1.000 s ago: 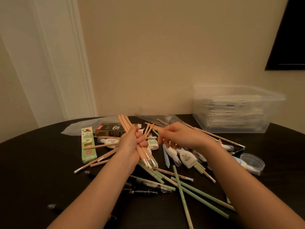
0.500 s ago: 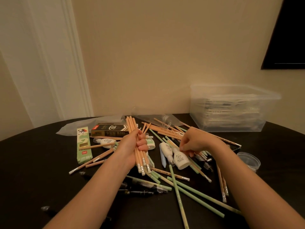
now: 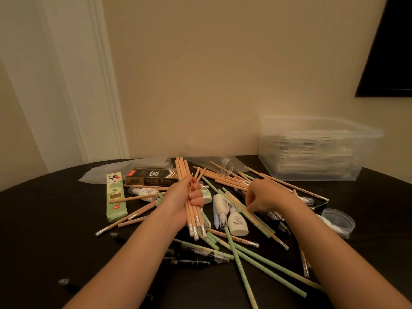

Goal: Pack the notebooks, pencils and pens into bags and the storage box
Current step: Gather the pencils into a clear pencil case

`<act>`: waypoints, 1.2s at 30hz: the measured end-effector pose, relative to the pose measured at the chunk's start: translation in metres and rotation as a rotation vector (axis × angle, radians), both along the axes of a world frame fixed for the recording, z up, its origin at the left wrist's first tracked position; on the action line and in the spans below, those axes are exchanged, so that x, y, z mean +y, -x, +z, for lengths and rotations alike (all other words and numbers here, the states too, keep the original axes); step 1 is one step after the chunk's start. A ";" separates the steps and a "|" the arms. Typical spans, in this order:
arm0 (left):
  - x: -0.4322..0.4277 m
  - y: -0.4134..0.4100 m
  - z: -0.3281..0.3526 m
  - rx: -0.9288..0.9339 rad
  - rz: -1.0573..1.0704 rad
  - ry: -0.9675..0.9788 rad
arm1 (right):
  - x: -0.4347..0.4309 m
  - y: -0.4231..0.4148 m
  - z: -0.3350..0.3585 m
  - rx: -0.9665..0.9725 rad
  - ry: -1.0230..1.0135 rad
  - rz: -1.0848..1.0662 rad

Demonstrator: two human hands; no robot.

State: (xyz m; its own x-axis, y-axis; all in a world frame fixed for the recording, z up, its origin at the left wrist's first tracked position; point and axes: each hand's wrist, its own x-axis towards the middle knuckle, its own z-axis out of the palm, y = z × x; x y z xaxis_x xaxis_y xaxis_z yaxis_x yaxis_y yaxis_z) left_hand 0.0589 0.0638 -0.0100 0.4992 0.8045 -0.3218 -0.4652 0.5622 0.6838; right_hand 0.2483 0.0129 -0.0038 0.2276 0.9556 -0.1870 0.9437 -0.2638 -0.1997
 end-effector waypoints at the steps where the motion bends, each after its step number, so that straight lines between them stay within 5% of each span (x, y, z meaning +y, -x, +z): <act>1: 0.000 0.000 0.000 0.006 -0.005 -0.003 | 0.000 0.001 0.000 -0.002 0.006 0.000; 21: -0.006 0.000 0.003 0.042 -0.057 -0.025 | 0.000 0.009 0.002 -0.112 0.144 0.036; 31: -0.010 0.000 0.004 0.067 -0.069 -0.037 | 0.001 -0.001 0.003 0.007 0.179 0.042; 36: -0.012 -0.002 0.003 0.090 -0.057 -0.028 | -0.002 -0.011 0.016 0.285 -0.004 0.004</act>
